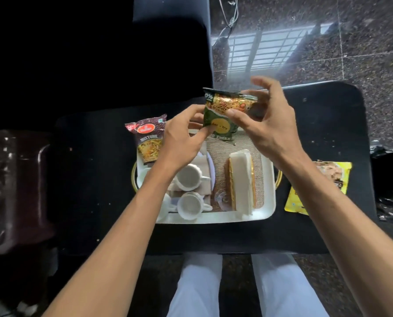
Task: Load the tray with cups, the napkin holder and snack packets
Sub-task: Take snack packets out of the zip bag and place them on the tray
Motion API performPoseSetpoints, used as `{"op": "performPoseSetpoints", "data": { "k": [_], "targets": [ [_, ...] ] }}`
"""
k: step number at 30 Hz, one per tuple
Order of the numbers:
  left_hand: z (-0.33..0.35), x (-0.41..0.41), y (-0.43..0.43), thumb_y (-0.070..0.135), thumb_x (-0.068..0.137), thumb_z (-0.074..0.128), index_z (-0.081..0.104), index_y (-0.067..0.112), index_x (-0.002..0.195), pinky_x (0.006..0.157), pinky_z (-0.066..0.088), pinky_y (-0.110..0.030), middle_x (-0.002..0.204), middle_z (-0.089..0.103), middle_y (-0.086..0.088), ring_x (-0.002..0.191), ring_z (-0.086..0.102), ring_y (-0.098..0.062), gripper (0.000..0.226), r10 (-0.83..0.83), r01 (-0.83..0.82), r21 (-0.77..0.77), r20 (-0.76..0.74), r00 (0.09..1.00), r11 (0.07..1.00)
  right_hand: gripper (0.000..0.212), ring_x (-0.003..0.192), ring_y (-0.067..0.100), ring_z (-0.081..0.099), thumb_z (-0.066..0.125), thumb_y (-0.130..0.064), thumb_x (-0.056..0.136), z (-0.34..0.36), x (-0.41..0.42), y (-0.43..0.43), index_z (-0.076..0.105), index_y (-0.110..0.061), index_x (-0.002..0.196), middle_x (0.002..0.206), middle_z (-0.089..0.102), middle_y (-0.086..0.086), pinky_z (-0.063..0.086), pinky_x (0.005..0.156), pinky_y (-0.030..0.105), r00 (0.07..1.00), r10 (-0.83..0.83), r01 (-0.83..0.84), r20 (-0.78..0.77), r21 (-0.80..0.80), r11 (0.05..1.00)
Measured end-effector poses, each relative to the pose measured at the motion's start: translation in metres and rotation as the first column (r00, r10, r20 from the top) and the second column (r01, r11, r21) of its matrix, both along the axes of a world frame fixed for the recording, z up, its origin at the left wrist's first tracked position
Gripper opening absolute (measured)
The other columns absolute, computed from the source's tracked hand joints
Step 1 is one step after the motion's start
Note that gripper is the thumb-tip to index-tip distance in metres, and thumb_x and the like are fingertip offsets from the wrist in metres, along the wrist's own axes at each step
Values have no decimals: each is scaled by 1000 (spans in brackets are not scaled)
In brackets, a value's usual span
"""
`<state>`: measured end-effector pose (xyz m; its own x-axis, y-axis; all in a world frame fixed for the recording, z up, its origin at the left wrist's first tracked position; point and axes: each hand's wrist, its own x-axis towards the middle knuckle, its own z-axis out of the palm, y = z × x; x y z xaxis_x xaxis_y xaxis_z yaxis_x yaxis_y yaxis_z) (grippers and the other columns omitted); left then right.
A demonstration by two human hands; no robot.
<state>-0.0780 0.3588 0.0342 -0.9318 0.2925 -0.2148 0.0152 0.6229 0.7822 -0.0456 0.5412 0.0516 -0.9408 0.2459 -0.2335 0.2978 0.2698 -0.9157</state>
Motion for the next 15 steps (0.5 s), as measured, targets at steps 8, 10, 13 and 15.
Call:
{"op": "performPoseSetpoints", "data": {
  "k": [8,10,13,15],
  "targets": [
    [-31,8,-37,24,91,74,66,13,123,93,56,-32,118,73,1,108,68,-12,35,324,-330,-8,205,923,944,49,90,8,63,80,-39,82,-45,-19,-56,60,-17,121,102,64,-10,44,68,11,960,118,-157,255,139,978],
    [-37,10,-38,22,92,72,63,10,127,97,56,-39,123,71,-6,112,67,-18,38,379,-383,-37,263,887,923,47,92,11,63,78,-39,84,-54,-22,-67,60,-15,120,102,64,-9,44,68,15,951,120,-172,286,166,971],
    [-43,10,-39,17,93,70,66,11,121,98,56,-41,118,73,-5,110,68,-18,29,429,-437,-46,307,850,898,47,94,14,64,76,-37,86,-66,-25,-79,58,-13,122,111,68,-2,49,77,26,934,118,-184,338,171,968],
    [-47,10,-40,15,94,67,69,11,118,97,56,-40,113,74,-3,108,69,-20,24,439,-445,-63,334,834,893,46,93,14,64,75,-36,87,-71,-25,-84,56,-13,123,115,69,0,49,77,28,924,117,-192,364,177,965]
  ]
}}
